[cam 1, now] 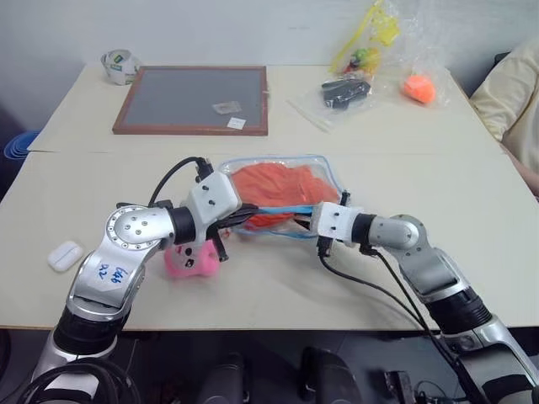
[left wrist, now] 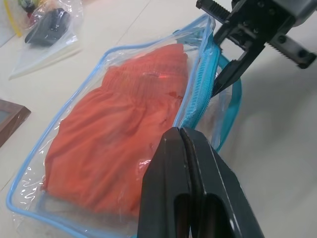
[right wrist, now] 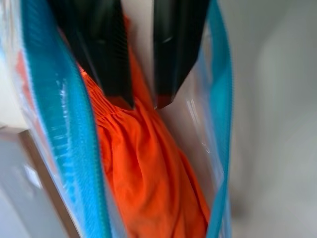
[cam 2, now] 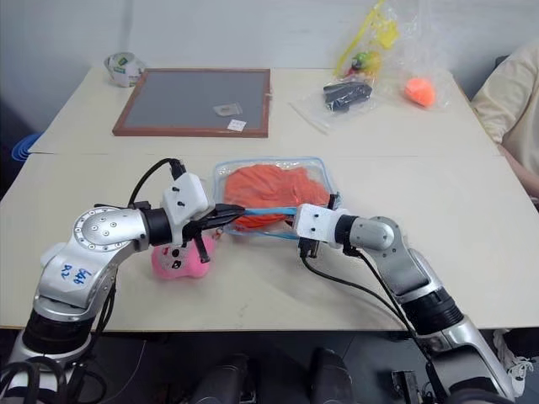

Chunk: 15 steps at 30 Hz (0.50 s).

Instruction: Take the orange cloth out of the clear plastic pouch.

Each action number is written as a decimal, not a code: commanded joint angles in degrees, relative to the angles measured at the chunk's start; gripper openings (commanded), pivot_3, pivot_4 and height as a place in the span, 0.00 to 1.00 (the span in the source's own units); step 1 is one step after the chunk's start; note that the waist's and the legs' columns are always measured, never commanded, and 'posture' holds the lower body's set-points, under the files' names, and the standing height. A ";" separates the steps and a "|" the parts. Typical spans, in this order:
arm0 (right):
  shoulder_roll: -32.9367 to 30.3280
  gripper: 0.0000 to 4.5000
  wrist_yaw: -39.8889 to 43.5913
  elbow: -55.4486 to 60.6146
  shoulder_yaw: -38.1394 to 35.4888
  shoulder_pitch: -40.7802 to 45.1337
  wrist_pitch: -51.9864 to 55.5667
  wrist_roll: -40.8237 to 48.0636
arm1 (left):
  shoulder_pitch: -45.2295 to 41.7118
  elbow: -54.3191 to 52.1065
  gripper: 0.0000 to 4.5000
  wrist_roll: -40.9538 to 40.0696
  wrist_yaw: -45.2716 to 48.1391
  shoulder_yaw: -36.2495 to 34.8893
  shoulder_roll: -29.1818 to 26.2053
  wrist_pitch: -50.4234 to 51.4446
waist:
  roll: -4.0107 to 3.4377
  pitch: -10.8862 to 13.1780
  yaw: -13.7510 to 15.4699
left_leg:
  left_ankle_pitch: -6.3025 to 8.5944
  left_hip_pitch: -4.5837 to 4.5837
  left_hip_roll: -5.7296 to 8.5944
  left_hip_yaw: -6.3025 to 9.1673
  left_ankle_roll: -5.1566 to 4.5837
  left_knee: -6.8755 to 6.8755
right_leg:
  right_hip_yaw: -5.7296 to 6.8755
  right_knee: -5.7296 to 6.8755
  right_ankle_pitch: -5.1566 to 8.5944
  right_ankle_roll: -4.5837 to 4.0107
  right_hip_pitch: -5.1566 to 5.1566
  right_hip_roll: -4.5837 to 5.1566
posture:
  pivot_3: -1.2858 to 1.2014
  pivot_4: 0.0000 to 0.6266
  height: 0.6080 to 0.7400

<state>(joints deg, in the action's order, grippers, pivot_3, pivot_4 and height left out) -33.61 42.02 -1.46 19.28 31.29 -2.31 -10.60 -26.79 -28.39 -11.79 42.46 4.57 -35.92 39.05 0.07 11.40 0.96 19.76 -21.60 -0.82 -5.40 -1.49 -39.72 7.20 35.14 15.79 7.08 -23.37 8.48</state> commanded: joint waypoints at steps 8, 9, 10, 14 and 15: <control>3.06 0.91 -12.17 -5.50 2.93 2.94 -11.05 -15.46 | -2.87 -1.81 0.00 -1.92 -1.25 -0.16 0.98 0.45 | 0.00 0.00 -0.95 | -0.01 0.00 -0.03 0.01 0.01 0.01 | 0.01 0.01 0.00 0.00 0.00 0.00 | 0.52 0.24 1.00; 3.30 0.91 -12.59 -5.99 3.14 3.16 -11.53 -16.05 | -2.98 -1.78 0.00 -1.98 -1.32 -0.08 1.05 0.49 | 0.00 0.00 -1.01 | -0.01 0.00 -0.03 0.02 0.02 0.01 | 0.01 0.00 0.00 0.00 0.00 0.00 | 0.52 0.24 1.00; 3.42 0.91 -12.96 -6.51 3.84 3.54 -12.41 -17.23 | -3.16 -1.76 0.00 -2.05 -1.38 0.09 1.22 0.49 | 0.00 0.00 -1.06 | -0.01 0.00 -0.03 0.02 0.02 0.02 | 0.01 0.00 0.00 0.00 0.00 0.00 | 0.52 0.24 1.00; 4.06 0.91 -14.33 -9.38 5.84 5.15 -14.79 -21.20 | -3.71 -1.73 0.00 -2.29 -1.71 0.62 1.77 0.53 | 0.00 0.00 -1.16 | -0.01 0.00 -0.03 0.02 0.02 0.02 | 0.00 0.00 0.00 0.00 0.01 0.00 | 0.52 0.24 1.00; 4.28 0.91 -15.36 -11.59 7.14 6.31 -15.77 -23.40 | -4.06 -1.62 0.00 -2.34 -1.92 0.74 2.10 0.58 | 0.00 0.00 -1.20 | -0.01 0.01 -0.03 0.02 0.02 0.01 | 0.00 0.01 0.00 0.00 0.01 0.00 | 0.52 0.24 1.00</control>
<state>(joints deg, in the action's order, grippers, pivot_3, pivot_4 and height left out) -29.86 27.90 -11.14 24.65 36.60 -16.52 -31.28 -29.17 -28.38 -13.32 41.18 5.42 -34.38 40.06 0.07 11.40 -0.24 19.75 -21.58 -0.86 -5.38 -1.47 -39.71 7.19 35.15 15.79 7.08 -23.36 8.48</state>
